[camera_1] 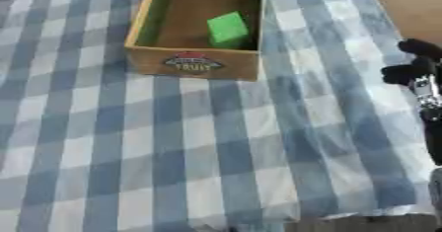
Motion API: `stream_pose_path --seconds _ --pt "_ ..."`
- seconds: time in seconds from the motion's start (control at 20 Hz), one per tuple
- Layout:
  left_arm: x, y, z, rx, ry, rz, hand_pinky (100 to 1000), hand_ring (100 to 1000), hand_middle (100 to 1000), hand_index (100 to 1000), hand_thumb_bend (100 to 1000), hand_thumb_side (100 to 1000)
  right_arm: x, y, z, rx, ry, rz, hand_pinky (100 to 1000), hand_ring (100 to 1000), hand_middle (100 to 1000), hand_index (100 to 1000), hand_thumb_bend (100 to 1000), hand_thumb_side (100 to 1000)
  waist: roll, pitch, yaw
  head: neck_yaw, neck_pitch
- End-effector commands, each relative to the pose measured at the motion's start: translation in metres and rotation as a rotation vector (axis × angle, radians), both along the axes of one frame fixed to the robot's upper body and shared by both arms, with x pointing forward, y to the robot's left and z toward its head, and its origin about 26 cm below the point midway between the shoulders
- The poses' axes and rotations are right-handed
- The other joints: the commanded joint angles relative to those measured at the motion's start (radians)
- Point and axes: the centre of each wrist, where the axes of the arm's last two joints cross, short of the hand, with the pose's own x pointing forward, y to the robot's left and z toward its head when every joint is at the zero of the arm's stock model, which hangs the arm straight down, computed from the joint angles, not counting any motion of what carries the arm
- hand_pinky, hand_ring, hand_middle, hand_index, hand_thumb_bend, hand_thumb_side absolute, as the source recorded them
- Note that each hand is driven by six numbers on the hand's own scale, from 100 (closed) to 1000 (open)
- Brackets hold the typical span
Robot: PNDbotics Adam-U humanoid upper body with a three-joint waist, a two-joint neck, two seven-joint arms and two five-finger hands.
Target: Pick up objects on the table and place them in the box.
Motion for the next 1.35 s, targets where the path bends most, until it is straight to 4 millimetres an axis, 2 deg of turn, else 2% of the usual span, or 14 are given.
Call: stream_pose_path --seconds 0.05,0.1,0.15,0.2,0.3,0.35,0.4,0.45,0.65,0.9,1.0,1.35 --pt "-0.024 0.003 0.007 -0.094 0.008 -0.065 832 754 712 900 496 100 -0.001 -0.003 0.008 -0.01 -0.033 -0.013 685 672 812 846 100 677 -0.011 -0.013 0.006 0.0 -0.014" --pt "-0.029 0.002 0.002 -0.128 0.03 -0.086 829 745 701 900 380 100 -0.001 -0.003 0.009 -0.007 -0.034 -0.017 685 672 812 846 100 677 -0.014 -0.012 0.008 0.001 -0.015" --pt "-0.032 0.001 -0.006 -0.173 0.059 -0.111 828 739 693 902 307 100 -0.001 -0.003 0.008 -0.002 -0.035 -0.021 685 672 812 846 100 677 -0.017 -0.011 0.013 0.003 -0.016" --pt "-0.035 0.0 -0.012 -0.214 0.084 -0.132 828 738 691 902 297 100 -0.001 -0.003 0.008 0.001 -0.035 -0.024 685 672 812 846 100 677 -0.02 -0.01 0.017 0.005 -0.017" --pt "-0.04 -0.002 -0.024 -0.298 0.138 -0.168 825 722 672 902 133 165 -0.002 -0.003 0.008 0.002 -0.035 -0.027 685 671 811 846 100 676 -0.026 -0.008 0.022 0.008 -0.018" --pt "-0.042 -0.002 -0.031 -0.337 0.166 -0.183 824 720 669 903 102 191 -0.002 -0.004 0.008 0.004 -0.036 -0.031 685 671 811 846 100 676 -0.028 -0.007 0.024 0.01 -0.018" --pt "-0.045 -0.002 -0.037 -0.368 0.191 -0.193 823 718 666 903 100 207 -0.002 -0.004 0.008 0.007 -0.036 -0.034 685 671 811 846 100 676 -0.031 -0.007 0.024 0.01 -0.018" --pt "-0.047 -0.001 -0.043 -0.397 0.218 -0.201 818 708 656 904 100 269 -0.002 -0.004 0.007 0.009 -0.036 -0.037 685 671 811 846 100 676 -0.033 -0.006 0.026 0.011 -0.019" --pt "-0.052 -0.001 -0.068 -0.486 0.307 -0.225 809 690 637 907 100 420 -0.003 -0.005 0.007 0.014 -0.037 -0.048 685 671 811 846 100 676 -0.038 -0.004 0.032 0.013 -0.019" --pt "-0.053 -0.008 -0.095 -0.604 0.393 -0.258 799 671 617 906 100 569 -0.003 -0.005 0.007 0.021 -0.039 -0.051 685 672 811 846 100 676 -0.046 -0.003 0.041 0.015 -0.017" --pt "-0.054 -0.011 -0.102 -0.631 0.417 -0.265 799 668 614 906 100 600 -0.003 -0.005 0.006 0.025 -0.038 -0.054 685 672 811 846 100 675 -0.049 -0.003 0.043 0.015 -0.017" --pt "-0.054 -0.017 -0.122 -0.701 0.492 -0.262 795 658 605 906 100 619 -0.003 -0.004 0.006 0.028 -0.037 -0.056 685 672 811 846 100 674 -0.057 -0.002 0.049 0.012 -0.015"
